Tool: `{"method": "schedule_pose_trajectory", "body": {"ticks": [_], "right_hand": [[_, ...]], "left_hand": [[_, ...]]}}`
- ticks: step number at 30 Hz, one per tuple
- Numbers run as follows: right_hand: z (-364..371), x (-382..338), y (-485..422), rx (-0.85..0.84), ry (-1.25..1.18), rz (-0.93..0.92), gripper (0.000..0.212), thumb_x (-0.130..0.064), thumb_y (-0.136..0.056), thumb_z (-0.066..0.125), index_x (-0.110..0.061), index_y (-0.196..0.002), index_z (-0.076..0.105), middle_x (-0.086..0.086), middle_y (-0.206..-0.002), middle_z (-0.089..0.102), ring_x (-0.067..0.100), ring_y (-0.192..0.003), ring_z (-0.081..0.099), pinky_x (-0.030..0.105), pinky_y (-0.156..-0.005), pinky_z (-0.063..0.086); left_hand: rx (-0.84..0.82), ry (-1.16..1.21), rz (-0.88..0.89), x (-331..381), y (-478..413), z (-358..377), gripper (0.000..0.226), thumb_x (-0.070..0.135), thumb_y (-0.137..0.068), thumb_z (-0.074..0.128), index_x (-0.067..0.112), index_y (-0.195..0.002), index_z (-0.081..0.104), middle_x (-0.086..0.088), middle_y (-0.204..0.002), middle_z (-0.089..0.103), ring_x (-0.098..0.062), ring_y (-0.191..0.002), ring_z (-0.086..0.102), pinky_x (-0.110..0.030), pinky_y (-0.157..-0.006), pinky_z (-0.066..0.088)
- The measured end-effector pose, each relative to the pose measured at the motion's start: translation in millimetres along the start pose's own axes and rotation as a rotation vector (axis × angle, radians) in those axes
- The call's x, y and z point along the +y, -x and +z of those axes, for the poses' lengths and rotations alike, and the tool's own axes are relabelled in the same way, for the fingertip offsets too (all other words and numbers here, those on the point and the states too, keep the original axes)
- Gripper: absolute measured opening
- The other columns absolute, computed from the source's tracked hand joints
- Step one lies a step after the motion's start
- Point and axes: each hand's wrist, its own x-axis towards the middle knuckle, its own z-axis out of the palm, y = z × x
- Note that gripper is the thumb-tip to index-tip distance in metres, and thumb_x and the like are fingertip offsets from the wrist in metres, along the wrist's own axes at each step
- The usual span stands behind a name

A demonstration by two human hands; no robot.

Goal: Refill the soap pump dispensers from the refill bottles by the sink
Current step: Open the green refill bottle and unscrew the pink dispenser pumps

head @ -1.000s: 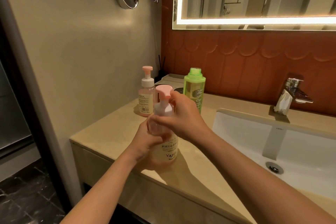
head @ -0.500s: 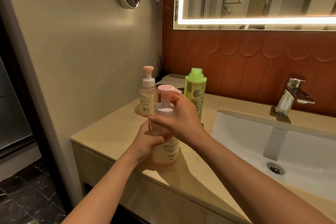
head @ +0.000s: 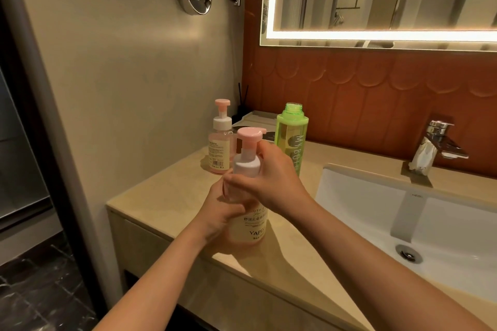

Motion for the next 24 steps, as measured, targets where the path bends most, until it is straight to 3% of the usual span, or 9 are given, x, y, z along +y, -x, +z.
{"method": "schedule_pose_trajectory", "body": {"ticks": [4, 6, 10, 17, 21, 24], "right_hand": [[-15.5, -4.8, 0.8, -0.087, -0.141, -0.040, 0.038, -0.030, -0.075, 0.075, -0.026, -0.104, 0.049, -0.017, -0.092, 0.053, 0.003, -0.086, 0.055, 0.015, -0.073, 0.047], [-20.7, -4.3, 0.6, -0.127, -0.213, -0.046, 0.036, -0.026, -0.077, 0.074, -0.027, -0.104, 0.049, -0.021, -0.090, 0.053, 0.000, -0.085, 0.056, 0.016, -0.073, 0.048], [-27.2, -3.6, -1.6, -0.129, -0.383, -0.028, 0.037, -0.019, -0.078, 0.072, -0.023, -0.108, 0.052, -0.008, -0.101, 0.062, 0.009, -0.095, 0.062, 0.023, -0.082, 0.053], [-48.3, -10.5, -4.0, -0.086, -0.502, -0.072, 0.032, -0.015, -0.081, 0.068, -0.027, -0.104, 0.050, -0.014, -0.096, 0.061, 0.002, -0.087, 0.062, 0.017, -0.078, 0.054], [-58.4, -10.2, -2.9, -0.060, -0.530, -0.087, 0.036, -0.013, -0.082, 0.067, -0.016, -0.115, 0.053, -0.013, -0.098, 0.061, -0.004, -0.084, 0.063, 0.011, -0.069, 0.050], [-63.6, -9.3, -2.1, -0.014, -0.528, -0.087, 0.038, -0.016, -0.083, 0.066, -0.018, -0.118, 0.051, -0.016, -0.098, 0.059, -0.013, -0.082, 0.061, 0.006, -0.065, 0.047]], "left_hand": [[0.020, 0.013, 0.014, -2.2, -2.2, 0.1, 0.070, 0.021, -0.036, 0.068, 0.012, -0.104, 0.053, -0.003, -0.091, 0.066, -0.016, -0.091, 0.064, -0.026, -0.078, 0.050], [0.011, -0.005, 0.029, -1.9, -2.3, 0.6, 0.070, 0.022, -0.037, 0.067, 0.016, -0.105, 0.053, -0.004, -0.097, 0.065, -0.016, -0.094, 0.063, -0.023, -0.078, 0.050], [0.002, -0.021, 0.026, -1.2, -2.6, 0.2, 0.070, 0.023, -0.040, 0.068, 0.015, -0.108, 0.053, -0.008, -0.102, 0.065, -0.024, -0.102, 0.061, -0.032, -0.087, 0.050], [0.030, -0.018, -0.014, -0.4, -1.6, 2.6, 0.080, 0.025, -0.041, 0.074, 0.011, -0.116, 0.051, -0.015, -0.111, 0.064, -0.033, -0.109, 0.058, -0.049, -0.098, 0.044], [0.050, -0.011, -0.029, 1.3, 0.0, 5.7, 0.078, 0.028, -0.040, 0.078, 0.016, -0.113, 0.053, -0.012, -0.112, 0.064, -0.031, -0.110, 0.058, -0.049, -0.098, 0.044], [0.062, 0.000, -0.048, 4.0, 2.9, 8.5, 0.080, 0.027, -0.039, 0.078, 0.018, -0.115, 0.053, -0.009, -0.114, 0.064, -0.027, -0.110, 0.059, -0.051, -0.097, 0.044]]}}
